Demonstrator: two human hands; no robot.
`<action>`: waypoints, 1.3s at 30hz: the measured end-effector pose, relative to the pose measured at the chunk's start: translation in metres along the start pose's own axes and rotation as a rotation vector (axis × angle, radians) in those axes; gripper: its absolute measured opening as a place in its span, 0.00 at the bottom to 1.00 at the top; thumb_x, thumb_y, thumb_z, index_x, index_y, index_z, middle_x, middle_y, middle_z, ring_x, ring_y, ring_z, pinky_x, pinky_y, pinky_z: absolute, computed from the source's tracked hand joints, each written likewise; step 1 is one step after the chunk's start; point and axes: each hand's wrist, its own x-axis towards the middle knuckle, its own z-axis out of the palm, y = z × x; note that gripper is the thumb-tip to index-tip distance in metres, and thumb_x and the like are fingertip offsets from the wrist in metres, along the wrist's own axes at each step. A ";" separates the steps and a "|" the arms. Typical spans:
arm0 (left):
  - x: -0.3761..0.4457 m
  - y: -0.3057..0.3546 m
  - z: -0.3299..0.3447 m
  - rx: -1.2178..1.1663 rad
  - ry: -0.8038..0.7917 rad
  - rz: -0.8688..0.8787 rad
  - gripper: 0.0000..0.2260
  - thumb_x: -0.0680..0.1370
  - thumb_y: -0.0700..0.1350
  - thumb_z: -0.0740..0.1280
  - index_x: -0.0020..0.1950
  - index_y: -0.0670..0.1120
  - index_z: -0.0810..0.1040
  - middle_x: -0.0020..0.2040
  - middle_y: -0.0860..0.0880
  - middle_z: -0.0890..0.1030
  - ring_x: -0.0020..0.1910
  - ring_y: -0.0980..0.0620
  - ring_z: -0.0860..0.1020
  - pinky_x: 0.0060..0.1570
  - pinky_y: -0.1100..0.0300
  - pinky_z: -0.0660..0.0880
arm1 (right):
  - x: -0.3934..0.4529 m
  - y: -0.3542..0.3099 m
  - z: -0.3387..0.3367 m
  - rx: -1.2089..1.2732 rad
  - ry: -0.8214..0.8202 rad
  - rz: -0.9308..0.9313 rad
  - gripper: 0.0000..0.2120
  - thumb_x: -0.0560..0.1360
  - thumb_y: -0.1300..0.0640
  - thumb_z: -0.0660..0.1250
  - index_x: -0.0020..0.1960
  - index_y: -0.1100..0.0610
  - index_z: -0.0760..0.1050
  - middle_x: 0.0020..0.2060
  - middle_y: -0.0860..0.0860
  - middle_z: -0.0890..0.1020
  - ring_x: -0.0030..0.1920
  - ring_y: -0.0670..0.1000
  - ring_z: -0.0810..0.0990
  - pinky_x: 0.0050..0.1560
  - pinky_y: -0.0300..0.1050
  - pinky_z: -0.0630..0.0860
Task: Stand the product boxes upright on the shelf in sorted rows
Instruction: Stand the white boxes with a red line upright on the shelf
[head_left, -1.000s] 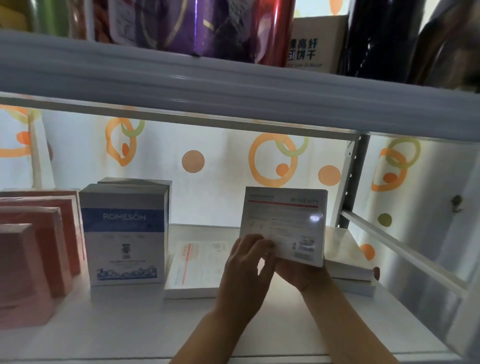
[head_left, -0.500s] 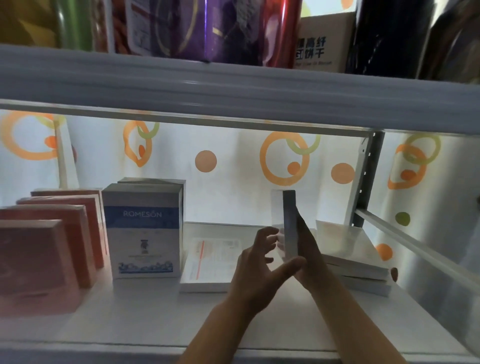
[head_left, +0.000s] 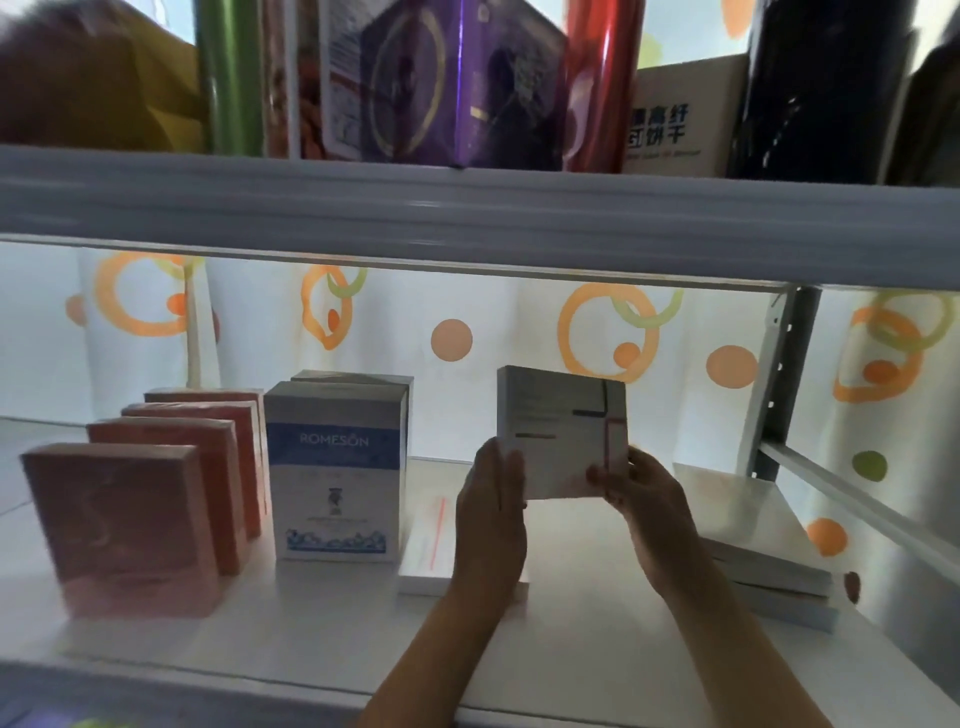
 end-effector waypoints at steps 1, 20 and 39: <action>0.004 -0.004 -0.003 0.077 0.023 0.017 0.12 0.82 0.51 0.56 0.62 0.51 0.74 0.53 0.52 0.78 0.46 0.60 0.78 0.47 0.64 0.79 | 0.000 -0.002 -0.001 -0.046 0.053 -0.017 0.22 0.69 0.57 0.75 0.61 0.58 0.76 0.51 0.54 0.84 0.53 0.56 0.82 0.47 0.41 0.79; 0.032 -0.032 0.045 0.526 -0.129 -0.186 0.13 0.79 0.41 0.55 0.63 0.47 0.62 0.43 0.43 0.77 0.41 0.42 0.74 0.41 0.53 0.68 | 0.035 0.003 -0.023 -0.724 0.380 -0.079 0.22 0.75 0.54 0.64 0.68 0.54 0.70 0.46 0.56 0.84 0.50 0.60 0.80 0.45 0.45 0.70; 0.031 -0.029 0.037 0.612 -0.193 -0.124 0.05 0.78 0.44 0.59 0.51 0.44 0.71 0.45 0.49 0.71 0.56 0.45 0.72 0.52 0.52 0.73 | 0.032 0.006 -0.023 -0.983 0.434 0.028 0.18 0.73 0.47 0.68 0.50 0.62 0.81 0.43 0.56 0.81 0.50 0.60 0.78 0.48 0.49 0.78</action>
